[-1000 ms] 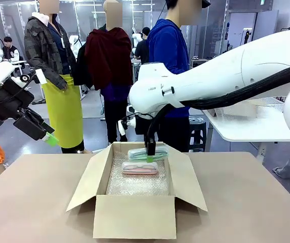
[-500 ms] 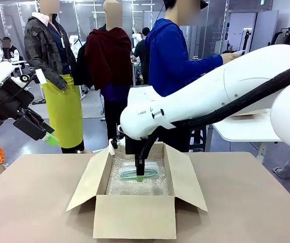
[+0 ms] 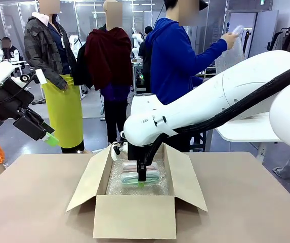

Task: Pack the glasses set securely to prepare it for shipping.
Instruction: Put the Glasses case from the right side of the table into the Package Box.

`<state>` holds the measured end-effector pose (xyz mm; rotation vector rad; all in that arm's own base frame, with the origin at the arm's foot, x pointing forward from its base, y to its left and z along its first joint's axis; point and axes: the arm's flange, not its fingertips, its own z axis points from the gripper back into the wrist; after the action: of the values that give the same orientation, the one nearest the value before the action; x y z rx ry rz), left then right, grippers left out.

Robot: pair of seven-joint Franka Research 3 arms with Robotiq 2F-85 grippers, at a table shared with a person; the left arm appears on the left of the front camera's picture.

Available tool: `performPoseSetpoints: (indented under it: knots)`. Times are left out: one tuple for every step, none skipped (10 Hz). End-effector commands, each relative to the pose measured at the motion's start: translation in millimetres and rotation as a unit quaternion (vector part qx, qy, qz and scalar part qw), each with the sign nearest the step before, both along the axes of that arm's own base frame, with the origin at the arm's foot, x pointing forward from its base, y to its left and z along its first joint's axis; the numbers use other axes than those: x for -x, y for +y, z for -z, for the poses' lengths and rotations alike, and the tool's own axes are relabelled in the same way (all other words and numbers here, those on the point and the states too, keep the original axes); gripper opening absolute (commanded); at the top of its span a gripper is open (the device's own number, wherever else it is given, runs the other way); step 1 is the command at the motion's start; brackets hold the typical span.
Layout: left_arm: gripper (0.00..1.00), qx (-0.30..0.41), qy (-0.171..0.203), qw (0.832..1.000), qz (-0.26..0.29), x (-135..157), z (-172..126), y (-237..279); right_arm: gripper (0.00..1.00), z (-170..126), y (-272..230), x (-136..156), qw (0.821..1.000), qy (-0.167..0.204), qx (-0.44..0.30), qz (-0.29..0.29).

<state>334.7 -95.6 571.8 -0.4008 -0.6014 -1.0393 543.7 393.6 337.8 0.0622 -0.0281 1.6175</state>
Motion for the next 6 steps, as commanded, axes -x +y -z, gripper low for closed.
performPoseSetpoints:
  knots:
    - [1.00,0.009,-0.001,1.000,0.012,-1,-2,2,1.00,-3,-6,4,1.000,0.004,-0.008,-0.010]
    - [1.00,0.009,-0.001,1.000,0.012,-1,-2,2,1.00,-6,-7,3,1.000,0.000,-0.012,-0.007]
    - [1.00,0.009,-0.001,1.000,0.012,-1,-2,2,1.00,-9,-8,4,1.000,-0.005,-0.014,-0.004]
    - [1.00,0.009,-0.001,1.000,0.012,-1,-2,2,1.00,-13,-14,6,1.000,-0.002,-0.013,-0.005]
    - [1.00,0.009,-0.001,1.000,0.012,-1,-2,2,1.00,-4,-3,-3,1.000,-0.002,-0.004,0.003]
    - [1.00,0.009,-0.001,1.000,0.012,-1,-2,2,1.00,-4,-3,-3,1.000,-0.002,-0.004,0.003]
